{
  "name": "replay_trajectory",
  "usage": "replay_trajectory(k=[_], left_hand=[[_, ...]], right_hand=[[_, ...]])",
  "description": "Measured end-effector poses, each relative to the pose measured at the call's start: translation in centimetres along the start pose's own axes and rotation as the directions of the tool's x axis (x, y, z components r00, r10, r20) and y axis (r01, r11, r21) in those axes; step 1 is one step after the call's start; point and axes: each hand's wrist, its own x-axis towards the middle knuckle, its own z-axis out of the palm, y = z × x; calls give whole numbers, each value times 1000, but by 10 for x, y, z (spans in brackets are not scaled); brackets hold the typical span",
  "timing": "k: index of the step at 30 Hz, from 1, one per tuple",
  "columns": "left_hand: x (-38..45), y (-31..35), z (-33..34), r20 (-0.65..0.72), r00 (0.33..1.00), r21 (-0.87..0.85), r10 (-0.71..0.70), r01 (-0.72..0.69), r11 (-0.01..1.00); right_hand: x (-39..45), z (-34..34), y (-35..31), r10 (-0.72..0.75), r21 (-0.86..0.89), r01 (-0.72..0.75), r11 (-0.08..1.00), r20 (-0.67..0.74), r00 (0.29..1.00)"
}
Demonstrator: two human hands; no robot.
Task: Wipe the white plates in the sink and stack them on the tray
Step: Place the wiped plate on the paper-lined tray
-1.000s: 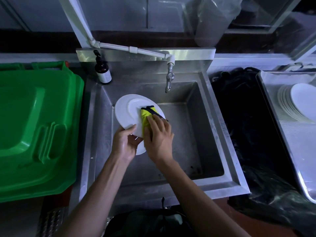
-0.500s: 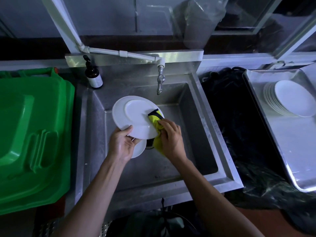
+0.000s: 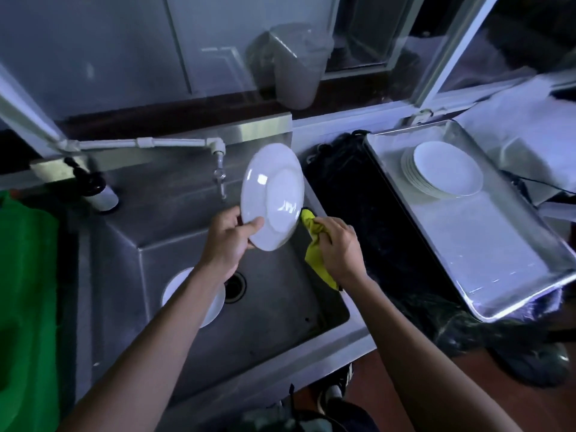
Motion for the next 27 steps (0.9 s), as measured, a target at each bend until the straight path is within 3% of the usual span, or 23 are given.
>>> replay_trajectory(k=[5, 8, 12, 16, 19, 27], left_hand=[[35, 0, 85, 107, 975, 303, 193, -217, 928], [58, 2, 140, 197, 932, 534, 303, -361, 764], [89, 10, 220, 326, 851, 729, 412, -503, 463], [110, 22, 296, 499, 747, 750, 439, -626, 213], [128, 23, 345, 576, 724, 759, 379, -646, 80], [161, -3, 437, 712, 673, 692, 201, -721, -40]], right_hand=[[11, -50, 49, 62, 4, -62, 998, -32, 998], [15, -82, 84, 84, 21, -83, 996, -52, 995], [27, -119, 129, 111, 29, -109, 994, -74, 991], [40, -150, 172, 120, 55, -115, 992, -106, 987], [51, -171, 202, 155, 62, -150, 987, -89, 984], [65, -209, 263, 208, 107, -198, 974, -88, 974]])
